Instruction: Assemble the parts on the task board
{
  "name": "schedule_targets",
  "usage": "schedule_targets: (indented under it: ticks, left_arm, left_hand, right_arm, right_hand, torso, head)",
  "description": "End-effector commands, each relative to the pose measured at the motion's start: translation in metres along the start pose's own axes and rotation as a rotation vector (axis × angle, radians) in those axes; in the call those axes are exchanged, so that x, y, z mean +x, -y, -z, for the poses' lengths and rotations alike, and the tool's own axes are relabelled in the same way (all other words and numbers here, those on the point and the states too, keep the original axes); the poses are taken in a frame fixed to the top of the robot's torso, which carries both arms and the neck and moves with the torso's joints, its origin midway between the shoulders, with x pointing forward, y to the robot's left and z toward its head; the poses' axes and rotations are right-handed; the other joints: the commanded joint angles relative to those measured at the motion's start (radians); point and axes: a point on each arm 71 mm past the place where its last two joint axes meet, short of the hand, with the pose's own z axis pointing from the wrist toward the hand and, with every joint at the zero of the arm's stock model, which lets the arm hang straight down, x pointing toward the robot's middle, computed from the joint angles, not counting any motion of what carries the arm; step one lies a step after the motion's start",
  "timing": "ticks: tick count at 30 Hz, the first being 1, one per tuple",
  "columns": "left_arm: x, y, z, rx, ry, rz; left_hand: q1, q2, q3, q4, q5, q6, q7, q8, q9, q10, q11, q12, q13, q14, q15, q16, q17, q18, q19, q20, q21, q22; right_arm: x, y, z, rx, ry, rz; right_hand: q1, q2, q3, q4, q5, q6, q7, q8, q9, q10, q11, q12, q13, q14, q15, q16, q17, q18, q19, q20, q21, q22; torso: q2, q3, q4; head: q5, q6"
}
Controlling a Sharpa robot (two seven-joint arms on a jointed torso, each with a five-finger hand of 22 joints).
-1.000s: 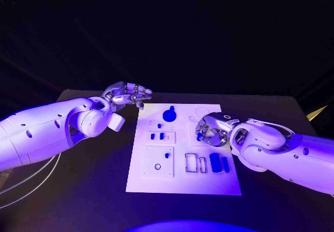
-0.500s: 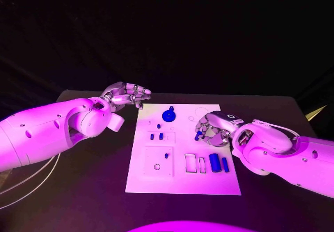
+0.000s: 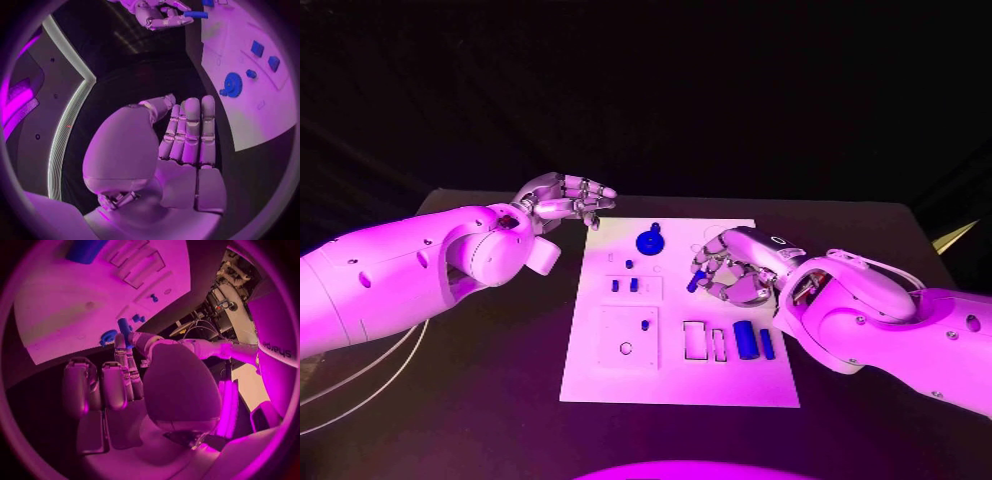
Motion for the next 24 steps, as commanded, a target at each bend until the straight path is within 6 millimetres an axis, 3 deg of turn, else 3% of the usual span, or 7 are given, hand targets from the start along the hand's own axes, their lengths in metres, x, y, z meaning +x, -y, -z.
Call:
schedule_targets:
  ticks: [1,8,12,24]
  left_arm:
    - [0.004,0.001,-0.002,0.01,-0.02,0.014]
    - [0.009,0.001,-0.004,0.011,-0.033,0.019]
    - [0.011,0.001,-0.005,0.011,-0.038,0.02]
    - [0.012,0.001,-0.006,0.011,-0.043,0.021]
  left_hand:
    - [-0.006,0.002,-0.003,0.003,0.002,-0.006,-0.001,0.004,0.002,-0.005,0.001,-0.001,-0.001,-0.002,0.006,-0.002,-0.002,0.014,0.008,-0.001,-0.004,-0.001]
    - [-0.006,0.002,-0.003,0.003,0.002,-0.006,-0.001,0.004,0.002,-0.005,0.001,-0.001,-0.001,-0.002,0.006,-0.002,-0.002,0.014,0.008,-0.001,-0.004,-0.001]
    - [-0.004,0.002,-0.003,0.002,0.001,-0.007,-0.001,0.005,0.002,-0.006,0.001,0.0,-0.001,-0.002,0.006,-0.002,-0.002,0.015,0.009,-0.002,-0.006,-0.002]
    - [-0.003,0.002,-0.003,0.001,0.001,-0.007,-0.001,0.005,0.002,-0.006,0.001,0.0,-0.001,-0.002,0.006,-0.002,-0.002,0.015,0.009,-0.002,-0.006,-0.003]
  right_arm:
    - [0.012,-0.017,-0.001,-0.081,0.005,-0.031]
    - [0.049,-0.047,-0.007,-0.179,-0.035,-0.056]
    - [0.064,-0.058,-0.008,-0.212,-0.054,-0.068]
    - [0.084,-0.068,-0.012,-0.235,-0.081,-0.057]
  right_hand:
    - [-0.009,0.001,0.004,-0.002,0.005,0.004,-0.005,0.043,0.06,0.003,0.004,-0.004,0.001,0.031,-0.01,0.006,0.003,-0.015,0.02,-0.008,0.0,0.091]
    - [-0.008,0.001,0.007,-0.007,0.005,0.003,-0.005,0.044,0.062,0.004,0.004,-0.006,0.001,0.031,-0.011,0.005,0.002,-0.014,0.019,-0.008,-0.001,0.09]
    - [-0.008,0.001,0.008,-0.01,0.005,0.002,-0.004,0.044,0.063,0.004,0.004,-0.007,0.001,0.031,-0.011,0.005,0.003,-0.014,0.019,-0.008,-0.002,0.089]
    - [-0.007,0.0,0.009,-0.014,0.005,0.0,-0.003,0.045,0.064,0.004,0.004,-0.009,0.001,0.031,-0.011,0.005,0.002,-0.014,0.019,-0.008,-0.002,0.09]
  torso:
    - [-0.001,0.0003,-0.0025]
    - [-0.002,-0.0003,-0.0003]
    - [0.0,-0.0008,-0.0028]
    - [0.0,0.0003,-0.0029]
  head:
    - [0.004,0.0]
    - [0.019,-0.001]
    - [0.028,-0.005]
    - [0.041,-0.017]
